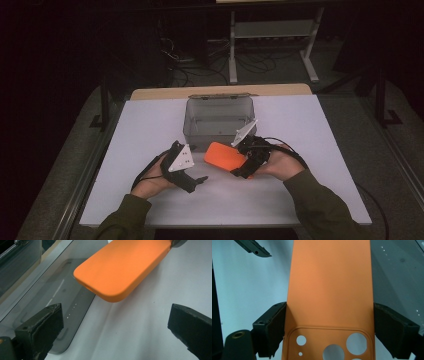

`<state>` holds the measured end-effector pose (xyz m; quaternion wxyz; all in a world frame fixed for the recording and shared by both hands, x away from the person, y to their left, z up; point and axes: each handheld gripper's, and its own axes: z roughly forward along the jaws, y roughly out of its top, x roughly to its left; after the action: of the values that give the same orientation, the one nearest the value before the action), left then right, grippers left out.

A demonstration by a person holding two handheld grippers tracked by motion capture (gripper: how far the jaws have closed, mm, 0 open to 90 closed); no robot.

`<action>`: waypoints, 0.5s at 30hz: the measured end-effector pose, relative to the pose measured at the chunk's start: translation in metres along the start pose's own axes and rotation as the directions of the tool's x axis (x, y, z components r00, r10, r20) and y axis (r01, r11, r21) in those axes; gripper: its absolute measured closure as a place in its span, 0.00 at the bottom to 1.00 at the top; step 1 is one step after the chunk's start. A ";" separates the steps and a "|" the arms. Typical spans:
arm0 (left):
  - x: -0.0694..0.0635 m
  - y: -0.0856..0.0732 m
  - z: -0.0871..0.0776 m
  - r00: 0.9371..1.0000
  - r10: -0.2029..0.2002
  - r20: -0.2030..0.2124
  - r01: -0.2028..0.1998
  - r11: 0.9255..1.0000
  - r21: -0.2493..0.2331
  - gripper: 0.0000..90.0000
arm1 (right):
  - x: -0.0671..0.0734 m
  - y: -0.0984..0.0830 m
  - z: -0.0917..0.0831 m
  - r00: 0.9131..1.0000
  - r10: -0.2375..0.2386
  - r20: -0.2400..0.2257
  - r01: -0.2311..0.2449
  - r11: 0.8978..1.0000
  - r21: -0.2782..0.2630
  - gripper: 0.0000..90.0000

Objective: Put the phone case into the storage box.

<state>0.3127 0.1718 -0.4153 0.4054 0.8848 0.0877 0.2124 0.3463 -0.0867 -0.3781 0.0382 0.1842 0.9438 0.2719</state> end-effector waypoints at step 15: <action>-0.005 0.003 0.001 0.995 0.096 -0.023 -0.095 0.995 0.031 0.00 | 0.000 0.000 0.001 1.000 0.001 -0.002 -0.001 1.000 0.002 0.17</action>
<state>0.3086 0.1676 -0.4146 0.3806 0.8911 0.0534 0.2412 0.3462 -0.0862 -0.3788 0.0369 0.1846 0.9440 0.2709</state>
